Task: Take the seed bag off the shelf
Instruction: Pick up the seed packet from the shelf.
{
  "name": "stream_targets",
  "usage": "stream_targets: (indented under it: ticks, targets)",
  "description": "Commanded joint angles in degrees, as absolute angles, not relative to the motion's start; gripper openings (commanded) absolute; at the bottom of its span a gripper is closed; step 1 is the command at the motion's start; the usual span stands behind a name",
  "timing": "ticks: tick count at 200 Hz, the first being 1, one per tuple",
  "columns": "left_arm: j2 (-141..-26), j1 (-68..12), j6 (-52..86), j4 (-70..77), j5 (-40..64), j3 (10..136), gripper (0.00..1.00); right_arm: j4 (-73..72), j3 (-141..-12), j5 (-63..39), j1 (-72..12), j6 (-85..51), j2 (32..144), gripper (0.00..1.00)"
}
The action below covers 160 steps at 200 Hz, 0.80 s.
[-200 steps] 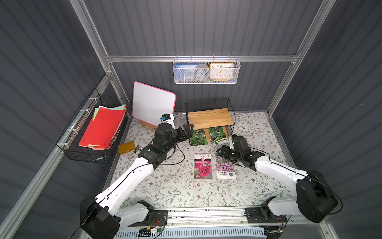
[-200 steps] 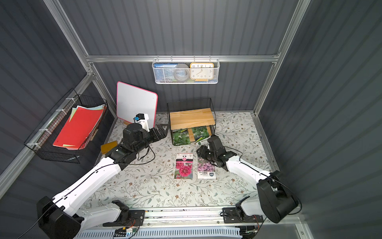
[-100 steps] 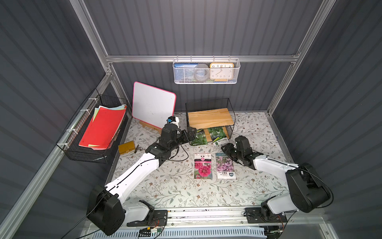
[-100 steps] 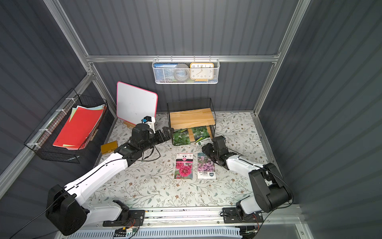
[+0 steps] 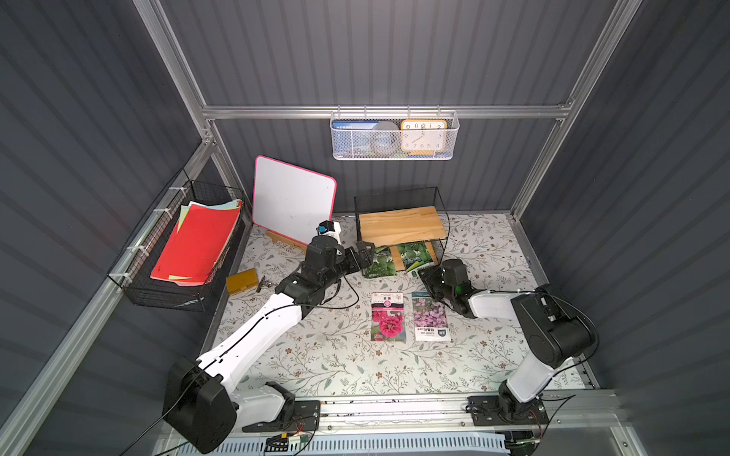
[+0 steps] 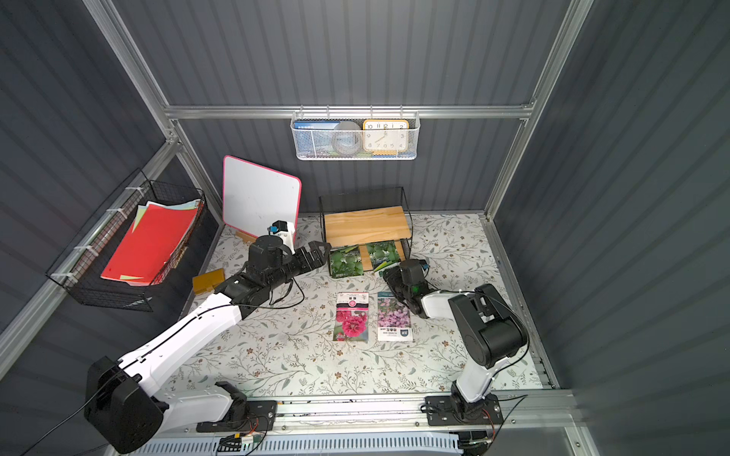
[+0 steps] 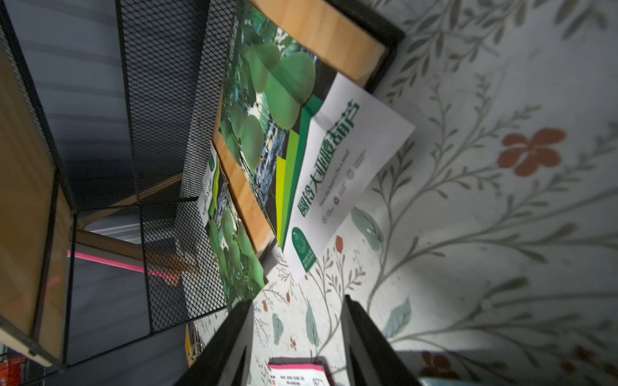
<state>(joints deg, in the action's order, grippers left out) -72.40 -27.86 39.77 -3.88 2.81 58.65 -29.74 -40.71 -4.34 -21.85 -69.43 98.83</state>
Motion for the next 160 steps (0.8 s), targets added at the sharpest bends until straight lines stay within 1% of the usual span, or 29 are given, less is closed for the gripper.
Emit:
stream_targets:
  ticks: [1, 109, 160]
  targets:
    - [-70.6, -27.9, 38.4, -4.5, 3.3, 58.8, 1.00, -30.6, -41.9, -1.2, -21.8, -70.7, 99.4, 0.48]
    - [-69.9, -27.8, 38.4, -5.1, 2.6, 58.4, 1.00, -30.3, -42.3, 0.8, -21.8, -73.7, 102.1, 0.46]
    - [-70.1, -27.9, 38.5, -5.1, 2.5, 58.4, 1.00, -32.3, -44.1, 0.8, -21.8, -75.2, 106.1, 0.44]
